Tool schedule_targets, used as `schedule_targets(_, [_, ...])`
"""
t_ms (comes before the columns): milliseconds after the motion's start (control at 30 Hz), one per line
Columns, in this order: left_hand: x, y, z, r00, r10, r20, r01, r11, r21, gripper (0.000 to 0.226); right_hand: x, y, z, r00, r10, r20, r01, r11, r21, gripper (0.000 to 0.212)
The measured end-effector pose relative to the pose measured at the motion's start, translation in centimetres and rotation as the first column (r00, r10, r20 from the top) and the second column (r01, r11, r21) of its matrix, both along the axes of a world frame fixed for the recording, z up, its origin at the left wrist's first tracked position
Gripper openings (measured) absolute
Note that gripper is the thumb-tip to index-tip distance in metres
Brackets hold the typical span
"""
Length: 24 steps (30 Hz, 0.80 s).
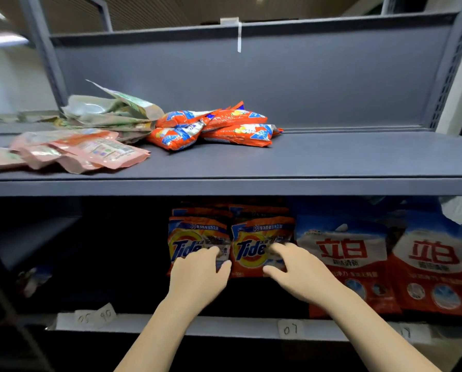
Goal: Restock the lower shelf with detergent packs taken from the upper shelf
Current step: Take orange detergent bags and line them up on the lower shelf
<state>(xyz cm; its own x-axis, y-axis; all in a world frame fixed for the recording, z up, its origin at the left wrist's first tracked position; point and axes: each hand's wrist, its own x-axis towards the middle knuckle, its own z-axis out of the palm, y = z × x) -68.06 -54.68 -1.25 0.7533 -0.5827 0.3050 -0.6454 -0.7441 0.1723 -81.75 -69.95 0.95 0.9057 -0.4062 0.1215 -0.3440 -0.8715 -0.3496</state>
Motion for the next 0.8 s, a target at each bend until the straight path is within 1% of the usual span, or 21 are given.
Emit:
schedule_targets(67, [-0.9,1.1,2.1,0.999,-0.043,0.024,0.042,0.999,0.003,0.044,-0.8,0.7,1.9,0.997,0.053,0.063,-0.053,0.999,-0.007,0.043])
schedule_targets(133, [-1.5,2.2,4.8,0.994,-0.068,0.084,0.072,0.996,-0.049,0.036,-1.3,1.4,4.0,0.985,0.093,0.148,-0.094,0.996,0.001,0.035])
schedule_targets(200, [-1.8,3.3,7.9,0.99,-0.074,0.122,0.091,0.986,-0.14,0.033,-1.3,2.0,6.4,0.963,0.114,0.245,-0.121,0.993,0.011,0.028])
schedule_targets(300, [-0.7,3.9,12.4,0.989,-0.063,0.134,0.105,0.938,-0.33,0.032,-0.6,2.3,10.1,0.91,0.116,0.399,-0.141,0.989,0.033,0.021])
schedule_targets(367, [0.8,3.8,15.0,0.99,-0.05,0.135,0.103,0.899,-0.425,0.028,0.5,2.1,12.4,0.879,0.097,0.467,-0.129,0.991,0.035,0.017])
schedule_targets(400, [1.7,3.5,16.1,0.989,-0.045,0.141,0.105,0.888,-0.447,0.025,1.3,1.9,13.3,0.868,0.088,0.489,-0.114,0.993,0.023,0.016])
schedule_targets(500, [4.7,2.4,18.8,0.987,-0.027,0.161,0.094,0.9,-0.425,0.019,3.7,0.7,15.7,0.851,0.064,0.522,-0.068,0.998,-0.01,0.01])
schedule_targets(567, [6.7,1.3,20.2,0.988,-0.02,0.154,0.082,0.911,-0.405,0.018,5.5,-0.3,17.0,0.86,0.038,0.51,-0.027,0.999,-0.028,0.01])
schedule_targets(667, [9.8,-0.4,22.2,0.994,-0.048,0.095,0.083,0.905,-0.417,0.022,8.1,-2.0,18.7,0.878,-0.01,0.479,0.029,0.999,-0.032,0.011])
schedule_targets(800, [14.3,-2.9,24.2,1.0,-0.025,-0.001,0.022,0.889,-0.456,0.034,11.2,-3.9,20.9,0.901,-0.085,0.426,0.088,0.996,0.014,0.019])
